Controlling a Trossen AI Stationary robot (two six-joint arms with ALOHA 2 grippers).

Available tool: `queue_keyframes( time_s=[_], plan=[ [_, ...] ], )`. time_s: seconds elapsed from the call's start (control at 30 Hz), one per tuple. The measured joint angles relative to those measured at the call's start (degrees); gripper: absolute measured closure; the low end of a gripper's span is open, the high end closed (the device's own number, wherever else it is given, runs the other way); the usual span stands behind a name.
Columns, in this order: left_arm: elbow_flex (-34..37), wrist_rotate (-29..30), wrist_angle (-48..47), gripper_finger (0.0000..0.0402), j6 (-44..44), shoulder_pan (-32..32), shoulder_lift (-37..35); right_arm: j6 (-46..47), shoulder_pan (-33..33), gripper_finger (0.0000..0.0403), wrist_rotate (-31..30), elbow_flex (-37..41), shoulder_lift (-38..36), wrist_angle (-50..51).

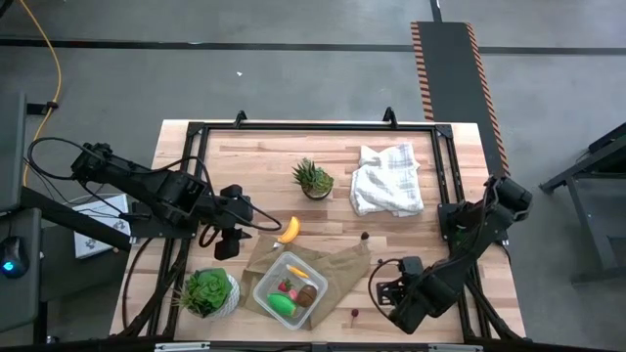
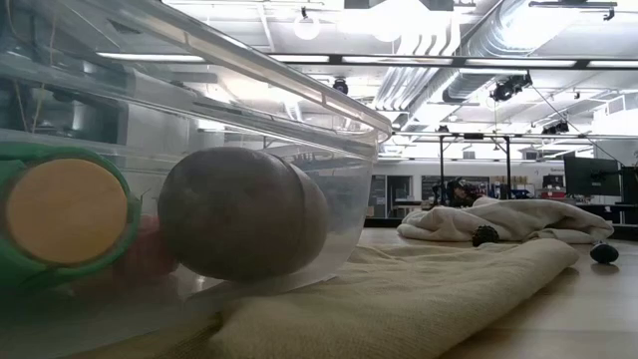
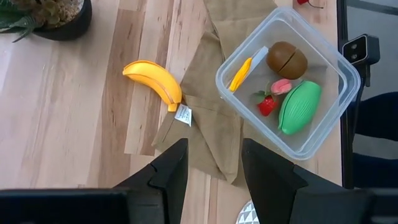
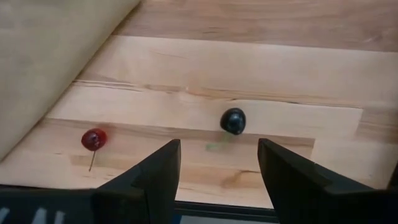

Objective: Pick and placing Produce into tupperware
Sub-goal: Put the black cherry into the container

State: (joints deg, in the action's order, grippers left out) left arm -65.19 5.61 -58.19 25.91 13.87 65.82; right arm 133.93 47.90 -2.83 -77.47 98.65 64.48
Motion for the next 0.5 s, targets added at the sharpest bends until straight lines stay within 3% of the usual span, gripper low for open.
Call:
queue_keyframes(
  time_s=[0.3,0.5],
  plan=[
    [0.0,-1.6,-2.1,0.0263,0.0,0.0,0.0,0.2,0.1,0.0196,3.1,10.1,0.3,-16.0],
    [0.0,-1.6,-2.3,0.0263,0.3,0.0,0.0,0.1,-0.3,0.0196,3.5,11.9,0.2,-17.2]
  ],
)
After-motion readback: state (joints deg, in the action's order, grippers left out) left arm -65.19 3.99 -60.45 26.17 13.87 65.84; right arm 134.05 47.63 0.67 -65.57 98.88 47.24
